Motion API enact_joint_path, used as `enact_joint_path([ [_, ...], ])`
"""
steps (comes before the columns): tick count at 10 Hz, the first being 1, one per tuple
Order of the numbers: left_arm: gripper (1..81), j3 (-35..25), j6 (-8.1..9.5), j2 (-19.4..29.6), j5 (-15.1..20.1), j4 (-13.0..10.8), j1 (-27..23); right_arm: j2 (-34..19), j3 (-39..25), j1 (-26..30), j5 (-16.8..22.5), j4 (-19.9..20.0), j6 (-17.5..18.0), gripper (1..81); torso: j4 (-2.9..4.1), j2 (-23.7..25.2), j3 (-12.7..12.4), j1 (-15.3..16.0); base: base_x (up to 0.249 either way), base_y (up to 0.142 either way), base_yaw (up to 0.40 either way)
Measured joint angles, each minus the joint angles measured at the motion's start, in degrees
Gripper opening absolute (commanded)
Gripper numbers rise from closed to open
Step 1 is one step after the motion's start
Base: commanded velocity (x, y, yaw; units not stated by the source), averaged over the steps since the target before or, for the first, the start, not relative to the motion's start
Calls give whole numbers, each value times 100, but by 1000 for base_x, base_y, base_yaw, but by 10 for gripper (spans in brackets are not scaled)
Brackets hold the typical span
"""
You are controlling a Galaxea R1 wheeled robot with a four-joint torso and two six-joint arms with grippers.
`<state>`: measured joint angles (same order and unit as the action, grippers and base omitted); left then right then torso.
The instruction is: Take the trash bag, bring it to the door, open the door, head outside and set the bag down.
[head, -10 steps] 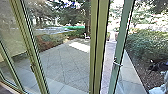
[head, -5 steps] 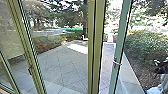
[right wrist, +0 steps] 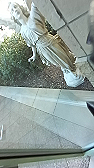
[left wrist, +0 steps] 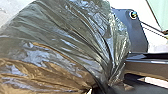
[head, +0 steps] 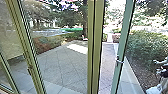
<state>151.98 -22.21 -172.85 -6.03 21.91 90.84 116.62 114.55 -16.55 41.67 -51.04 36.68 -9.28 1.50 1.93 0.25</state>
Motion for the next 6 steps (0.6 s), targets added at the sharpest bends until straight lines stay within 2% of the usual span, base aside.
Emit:
enact_joint_path([
  [2,10,11,0,-2,6,0,17,61,176,-12,-77,-2,-2,811,0,-2,112,5,0,0,0],
  [5,10,11,0,-2,2,0,2,85,397,-45,-230,-6,-85,811,-4,-2,129,5,0,0,0],
  [6,10,11,0,-2,4,0,4,87,472,-150,-236,-17,-111,811,-48,-2,129,5,0,0,0],
])
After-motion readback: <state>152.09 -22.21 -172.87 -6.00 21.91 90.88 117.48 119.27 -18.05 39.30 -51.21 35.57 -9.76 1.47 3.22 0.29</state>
